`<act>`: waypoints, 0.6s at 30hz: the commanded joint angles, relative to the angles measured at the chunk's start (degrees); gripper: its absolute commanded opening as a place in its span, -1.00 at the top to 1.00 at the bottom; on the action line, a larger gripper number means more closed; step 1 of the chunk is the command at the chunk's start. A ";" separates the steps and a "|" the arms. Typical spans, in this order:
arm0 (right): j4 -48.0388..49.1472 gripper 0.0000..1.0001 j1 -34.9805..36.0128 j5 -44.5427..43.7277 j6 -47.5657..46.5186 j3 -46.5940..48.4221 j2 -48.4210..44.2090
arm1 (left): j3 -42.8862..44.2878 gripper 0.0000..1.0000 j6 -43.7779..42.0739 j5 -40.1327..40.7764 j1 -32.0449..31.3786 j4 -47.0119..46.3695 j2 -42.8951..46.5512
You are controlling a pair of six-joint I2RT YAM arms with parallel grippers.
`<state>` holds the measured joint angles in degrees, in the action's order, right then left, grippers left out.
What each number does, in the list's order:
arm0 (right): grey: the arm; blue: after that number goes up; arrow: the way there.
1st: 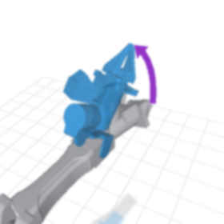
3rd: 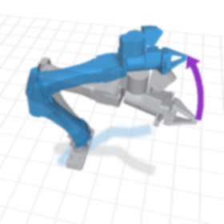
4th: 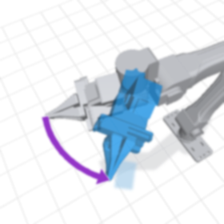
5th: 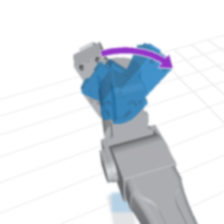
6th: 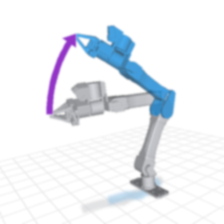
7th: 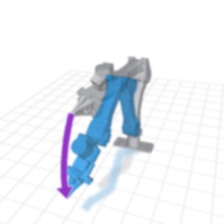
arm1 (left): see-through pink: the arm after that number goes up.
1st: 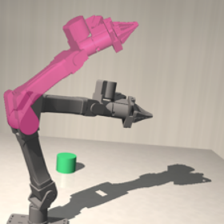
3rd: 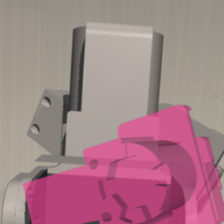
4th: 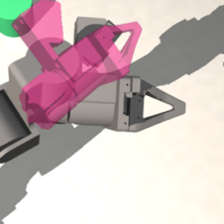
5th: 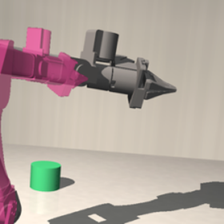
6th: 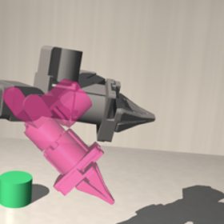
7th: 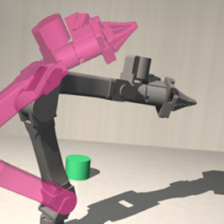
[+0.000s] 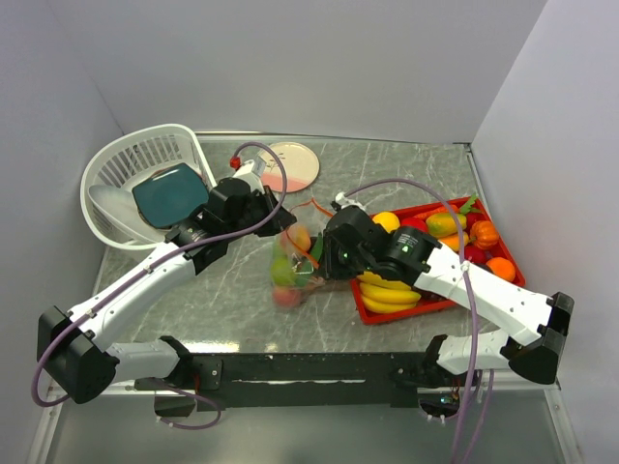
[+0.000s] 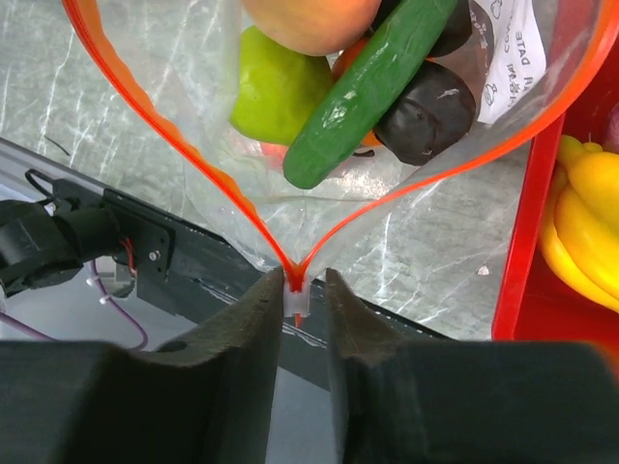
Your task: Place the food in the zip-top bag and seal the zipper
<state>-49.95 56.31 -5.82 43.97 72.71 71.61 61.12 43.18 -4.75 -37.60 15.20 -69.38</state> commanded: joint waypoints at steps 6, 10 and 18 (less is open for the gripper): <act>0.12 1.00 -3.66 3.53 -0.90 0.24 -0.95 | -2.49 -0.08 -1.34 0.36 -1.59 -7.18 3.63; -1.37 1.00 -5.42 4.86 -1.69 2.08 -1.39 | -6.01 -0.48 -3.53 4.57 -5.28 -10.27 8.90; -6.29 1.00 -6.04 5.65 -0.55 9.11 0.98 | -17.43 -0.29 -11.61 26.17 -23.53 -18.87 21.04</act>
<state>-53.93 50.76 -0.95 42.98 76.05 71.68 48.58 37.69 8.93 -53.28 5.28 -52.73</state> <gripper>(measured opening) 0.148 0.681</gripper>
